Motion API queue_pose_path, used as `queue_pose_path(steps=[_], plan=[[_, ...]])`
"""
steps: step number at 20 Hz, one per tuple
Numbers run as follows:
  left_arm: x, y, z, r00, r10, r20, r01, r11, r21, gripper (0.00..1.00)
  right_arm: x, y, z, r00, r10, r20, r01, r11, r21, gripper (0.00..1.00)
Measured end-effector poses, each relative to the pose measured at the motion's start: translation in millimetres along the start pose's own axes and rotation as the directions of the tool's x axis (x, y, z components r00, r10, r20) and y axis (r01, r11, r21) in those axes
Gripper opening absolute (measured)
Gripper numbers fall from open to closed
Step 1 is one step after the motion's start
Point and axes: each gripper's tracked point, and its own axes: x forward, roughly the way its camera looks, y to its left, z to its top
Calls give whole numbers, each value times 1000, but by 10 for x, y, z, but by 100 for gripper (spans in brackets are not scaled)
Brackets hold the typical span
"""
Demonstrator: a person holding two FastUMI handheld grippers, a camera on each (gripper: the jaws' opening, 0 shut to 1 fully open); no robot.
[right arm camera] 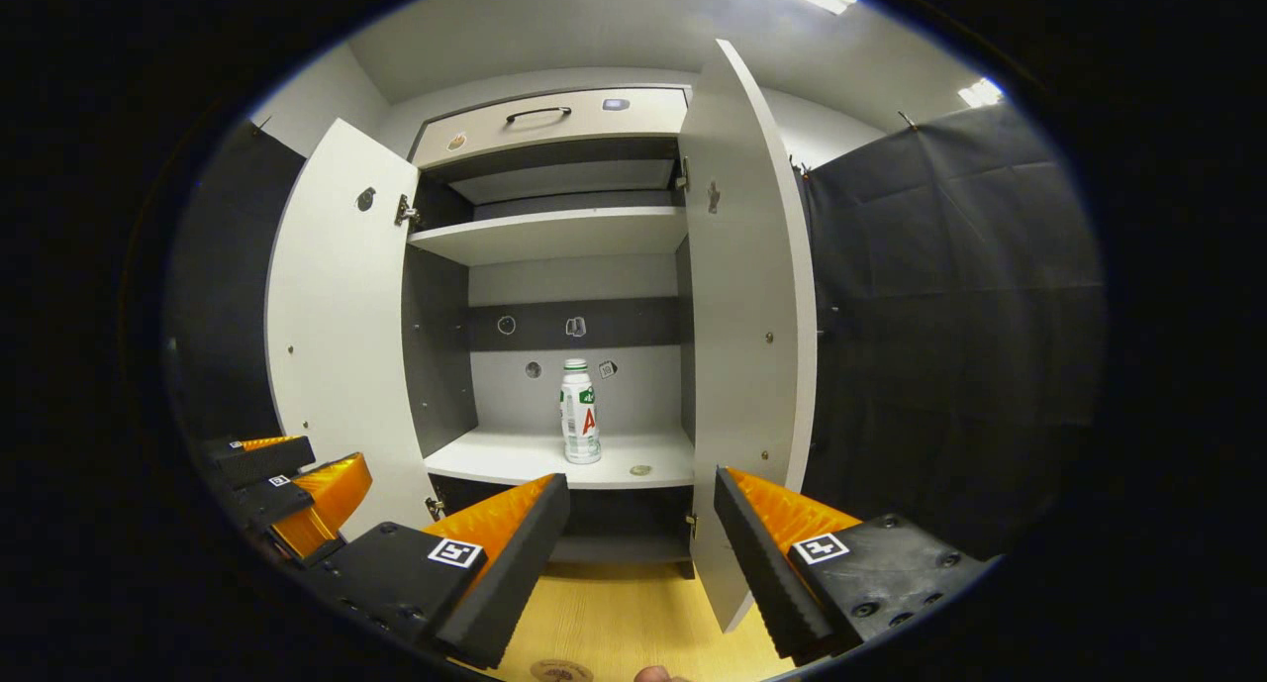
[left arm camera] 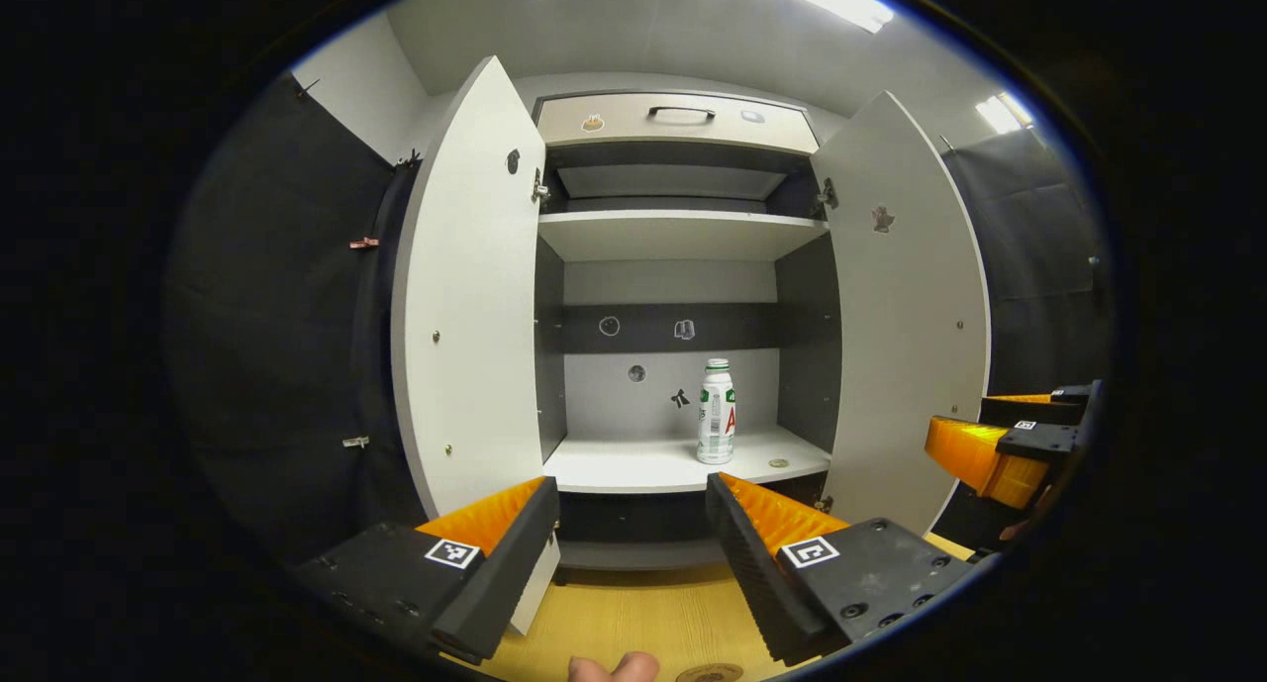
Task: Grasp the bottle in the cabinet with the left hand and place it on the coaster, then close the right door with the right hand and the left door with the left hand.
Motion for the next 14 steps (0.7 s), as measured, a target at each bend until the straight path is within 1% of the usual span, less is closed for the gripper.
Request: queue_pose_path(steps=[4, 8, 14], plan=[[241, -182, 23, 999, -34, 6, 34, 999, -8, 95, 3, -53, 57, 1000, 0, 23, 0, 1000, -16, 97], [685, -468, 74, 997, -80, 12, 80, 996, -25, 95, 20, -146, 67, 1000, -4, 25, 4, 1000, -22, 97], [1465, -859, 28, 992, -127, -1, 127, 991, -51, 95, 30, -337, 138, 1000, 2, 22, -3, 999, 44, 97]])
